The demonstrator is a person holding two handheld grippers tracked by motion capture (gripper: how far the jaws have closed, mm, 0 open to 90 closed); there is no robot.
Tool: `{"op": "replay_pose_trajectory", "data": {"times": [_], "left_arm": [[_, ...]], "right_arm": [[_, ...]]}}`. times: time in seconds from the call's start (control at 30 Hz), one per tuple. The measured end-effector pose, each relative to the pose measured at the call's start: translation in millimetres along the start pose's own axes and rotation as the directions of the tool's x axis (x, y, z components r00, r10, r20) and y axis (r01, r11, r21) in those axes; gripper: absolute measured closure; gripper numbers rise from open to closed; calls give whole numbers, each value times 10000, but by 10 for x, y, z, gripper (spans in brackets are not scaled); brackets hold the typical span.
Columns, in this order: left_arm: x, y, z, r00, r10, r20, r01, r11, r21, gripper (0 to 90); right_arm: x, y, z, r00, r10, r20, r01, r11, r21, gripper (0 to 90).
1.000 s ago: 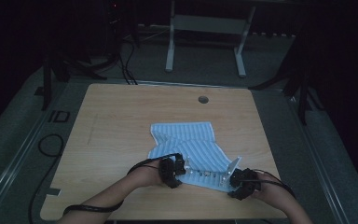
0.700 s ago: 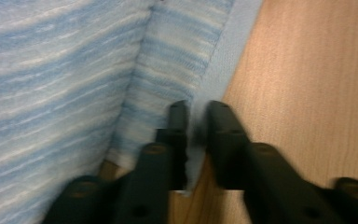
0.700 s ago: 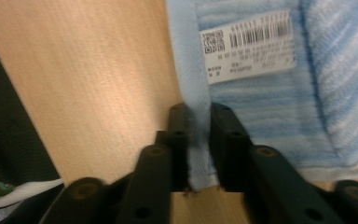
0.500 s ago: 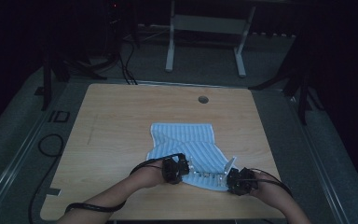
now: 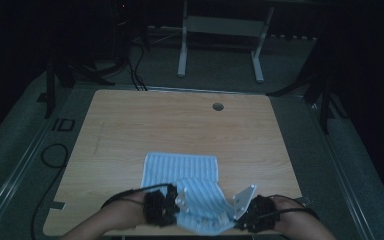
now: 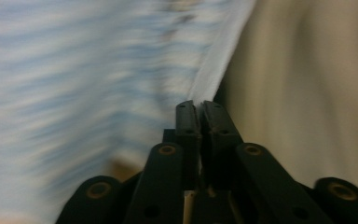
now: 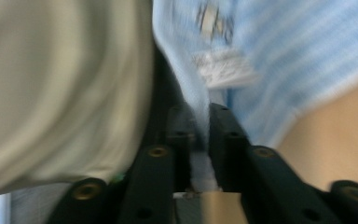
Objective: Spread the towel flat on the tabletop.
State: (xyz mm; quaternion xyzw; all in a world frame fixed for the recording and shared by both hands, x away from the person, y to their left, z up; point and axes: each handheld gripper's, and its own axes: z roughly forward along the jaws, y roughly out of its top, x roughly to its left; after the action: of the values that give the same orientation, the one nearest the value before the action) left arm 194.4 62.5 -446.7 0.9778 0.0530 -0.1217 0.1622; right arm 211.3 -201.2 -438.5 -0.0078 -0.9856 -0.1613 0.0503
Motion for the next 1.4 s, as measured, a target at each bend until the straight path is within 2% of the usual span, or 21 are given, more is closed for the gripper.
{"op": "replay_pose_trajectory", "data": {"times": [0.07, 0.13, 0.17, 0.2, 0.23, 0.37, 0.43, 0.57, 0.67, 0.83, 0.9, 1.0, 1.1, 1.13, 1.2, 1.23, 1.27, 1.3, 1.33, 1.37, 1.4], "left_arm": [[-74, -77, 16, 10000, 4, 59, -3, 10000, -95, 735], [-1, -169, -73, 9963, -308, -802, 284, 9991, -308, 708], [86, -226, -131, 9892, -585, -1346, 544, 9979, -341, 708], [192, -290, -176, 9789, -829, -1867, 765, 9962, -412, 707], [310, -353, -204, 9635, -1098, -2442, 1043, 9939, -353, 685], [787, -571, -186, 9154, -1968, -3511, 2054, 9786, -130, 658], [966, -640, -121, 9056, -2276, -3580, 2350, 9717, -233, 658], [1185, -713, 9, 8974, -2614, -3554, 2653, 9634, -386, 602], [1246, -722, 70, 8901, -2546, -3782, 2677, 9633, -183, 576], [1318, -728, 149, 8847, -2443, -3970, 2714, 9624, 125, 577], [1354, -728, 177, 8886, -2693, -3712, 2869, 9579, -81, 600], [1387, -690, 177, 8883, -2758, -3672, 2875, 9575, -237, 748], [1457, -618, 138, 8717, -2980, -3891, 3038, 9515, -481, 862], [1500, -583, 104, 8613, -3089, -4033, 3084, 9488, -680, 868], [1569, -529, 45, 8490, -3095, -4282, 3050, 9489, -811, 868], [1639, -475, -11, 8341, -3241, -4464, 3126, 9444, -1016, 868], [1660, -456, -30, 8322, -3252, -4491, 3111, 9443, -1073, 867], [1718, -407, -85, 8266, -3284, -4571, 3055, 9439, -1256, 867], [1765, -360, -130, 8201, -3366, -4627, 3104, 9411, -1343, 867], [1805, -312, -181, 8153, -3285, -4768, 3003, 9440, -1368, 866], [1846, -260, -240, 8057, -3359, -4878, 3005, 9416, -1521, 866]], "right_arm": [[54, 66, 13, 9986, -346, -388, 331, 9987, -391, 741], [19, 131, -5, 9992, -402, -67, 397, 9972, -637, 732], [-37, 163, -13, 9990, -327, 298, 344, 9976, -598, 738], [-106, 195, -10, 9972, -231, 706, 267, 9984, -502, 743], [-182, 227, 1, 9932, -146, 1159, 199, 9988, -443, 762], [-595, 361, 150, 9884, 291, 1489, -237, 9990, -383, 789], [-791, 432, 285, 9848, 426, 1685, -400, 9990, -188, 788], [-1156, 524, 567, 9725, 992, 2107, -1009, 9949, -27, 768], [-1283, 547, 725, 9683, 1138, 2223, -1215, 9924, 214, 729], [-1365, 558, 890, 9687, 1092, 2229, -1290, 9887, 761, 773], [-1386, 560, 892, 9689, 1130, 2203, -1337, 9877, 814, 834], [-1415, 572, 888, 9703, 1185, 2110, -1395, 9863, 877, 870], [-1485, 557, 810, 9670, 1331, 2174, -1523, 9856, 737, 875], [-1515, 546, 759, 9631, 1507, 2232, -1677, 9840, 594, 875], [-1611, 515, 628, 9519, 1768, 2502, -1914, 9809, 351, 875], [-1646, 503, 583, 9472, 1848, 2622, -1983, 9798, 258, 876], [-1717, 484, 492, 9359, 2079, 2842, -2208, 9752, 135, 875], [-1743, 476, 464, 9333, 2125, 2895, -2266, 9739, 156, 876], [-1813, 461, 396, 9239, 2221, 3114, -2393, 9708, 177, 876], [-1876, 450, 339, 9162, 2366, 3233, -2546, 9669, 139, 876], [-1941, 442, 281, 9115, 2433, 3316, -2631, 9647, 152, 876]]}}
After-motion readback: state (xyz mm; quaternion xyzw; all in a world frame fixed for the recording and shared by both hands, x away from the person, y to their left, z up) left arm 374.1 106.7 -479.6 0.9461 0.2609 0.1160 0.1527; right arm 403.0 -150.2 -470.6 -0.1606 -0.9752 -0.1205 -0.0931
